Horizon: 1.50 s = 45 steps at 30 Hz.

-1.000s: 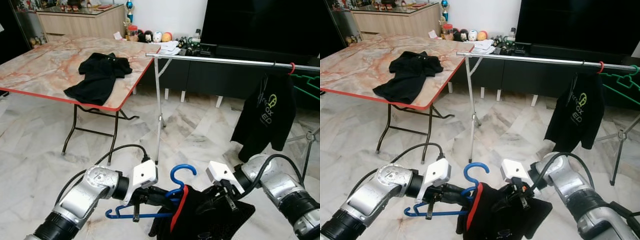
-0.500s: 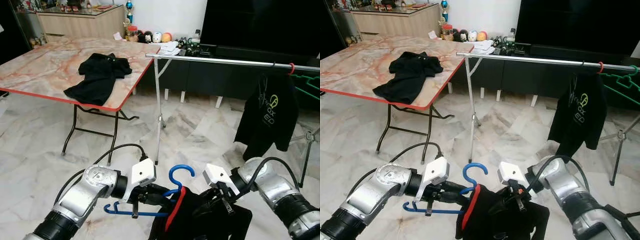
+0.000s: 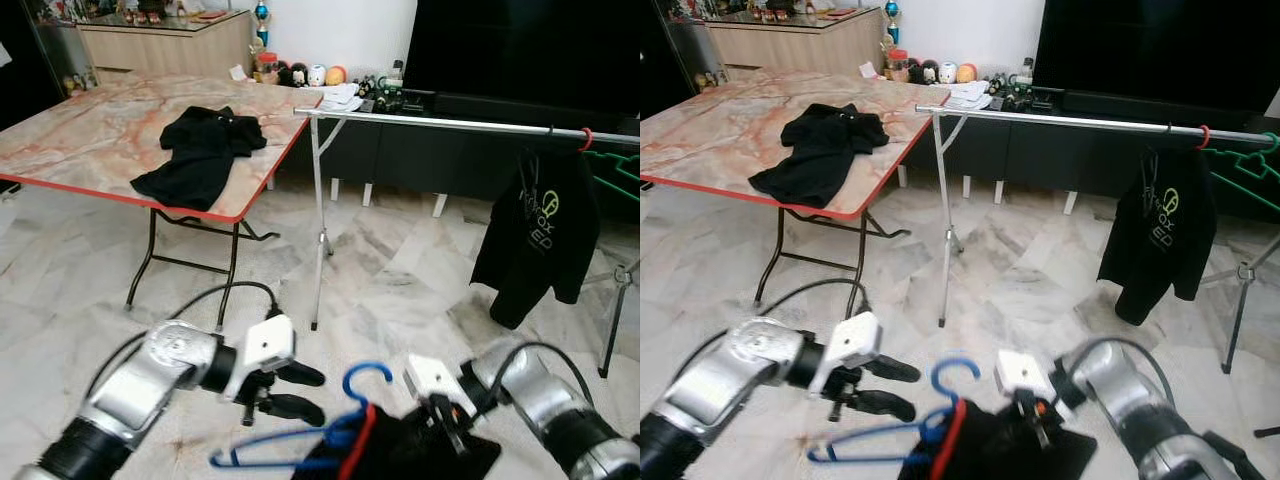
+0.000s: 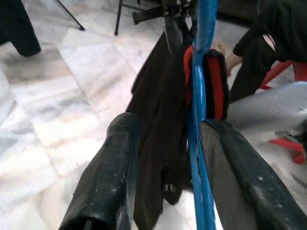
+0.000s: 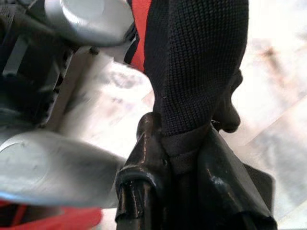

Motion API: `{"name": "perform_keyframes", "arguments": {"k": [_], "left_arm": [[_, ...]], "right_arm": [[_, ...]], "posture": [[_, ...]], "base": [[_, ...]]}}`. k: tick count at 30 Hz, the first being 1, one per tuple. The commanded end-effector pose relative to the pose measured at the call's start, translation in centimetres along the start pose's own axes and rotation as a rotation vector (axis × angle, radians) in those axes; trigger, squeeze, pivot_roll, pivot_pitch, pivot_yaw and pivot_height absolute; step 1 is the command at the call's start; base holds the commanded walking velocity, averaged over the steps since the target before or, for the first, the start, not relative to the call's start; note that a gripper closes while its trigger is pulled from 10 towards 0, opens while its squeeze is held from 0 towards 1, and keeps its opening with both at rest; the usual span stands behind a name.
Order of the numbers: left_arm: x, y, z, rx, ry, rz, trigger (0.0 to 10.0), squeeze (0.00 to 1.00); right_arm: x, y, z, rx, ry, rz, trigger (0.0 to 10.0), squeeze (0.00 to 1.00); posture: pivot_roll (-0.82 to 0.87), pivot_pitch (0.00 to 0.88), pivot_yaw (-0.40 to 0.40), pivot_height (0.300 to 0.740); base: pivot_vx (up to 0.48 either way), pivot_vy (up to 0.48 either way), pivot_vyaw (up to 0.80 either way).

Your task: Hang hanger

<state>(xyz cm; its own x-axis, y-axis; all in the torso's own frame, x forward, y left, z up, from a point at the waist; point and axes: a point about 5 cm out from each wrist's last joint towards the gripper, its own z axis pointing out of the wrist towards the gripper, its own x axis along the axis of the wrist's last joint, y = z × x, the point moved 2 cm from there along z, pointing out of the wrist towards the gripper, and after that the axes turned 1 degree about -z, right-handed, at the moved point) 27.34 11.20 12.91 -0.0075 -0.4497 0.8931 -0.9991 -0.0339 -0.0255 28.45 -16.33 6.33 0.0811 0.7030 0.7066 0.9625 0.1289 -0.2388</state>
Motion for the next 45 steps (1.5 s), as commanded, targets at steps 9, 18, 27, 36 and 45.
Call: {"name": "perform_keyframes", "arguments": {"k": [9, 18, 27, 36, 45], "left_arm": [[-0.4, -1.6, -0.4, 0.227, 0.003, 0.005, 10.0, 1.00], [-4.0, -3.2, -1.4, 0.675, 0.021, -0.136, 10.0, 0.00], [-7.3, -2.6, -0.3, 0.817, -0.047, -0.194, 10.0, 0.00], [-8.9, -3.2, 0.9, 0.909, -0.120, -0.177, 10.0, 0.00], [-8.6, -4.5, 1.9, 0.998, -0.171, -0.042, 10.0, 0.00]], "right_arm": [[1.4, 2.4, -1.0, -0.258, 0.118, -0.006, 0.0, 0.00], [4.6, 4.7, -2.6, -0.615, 0.379, 0.057, 0.0, 0.00], [8.0, 5.5, -4.0, -0.763, 0.486, 0.063, 0.0, 0.00], [11.4, 5.0, -4.4, -0.799, 0.530, 0.032, 0.0, 0.00], [13.0, 3.7, -3.0, -0.759, 0.542, 0.029, 0.0, 0.00]], "posture": [[0.04, 0.027, -0.037, 0.740], [0.04, 0.053, -0.035, 0.740], [0.03, 0.058, -0.037, 0.740], [0.02, 0.057, -0.041, 0.740], [0.02, 0.058, -0.044, 0.740]], "base": [[0.000, 0.000, 0.00], [0.000, 0.000, 0.00], [0.000, 0.000, 0.00], [0.000, 0.000, 0.00], [0.000, 0.000, 0.00]]}}
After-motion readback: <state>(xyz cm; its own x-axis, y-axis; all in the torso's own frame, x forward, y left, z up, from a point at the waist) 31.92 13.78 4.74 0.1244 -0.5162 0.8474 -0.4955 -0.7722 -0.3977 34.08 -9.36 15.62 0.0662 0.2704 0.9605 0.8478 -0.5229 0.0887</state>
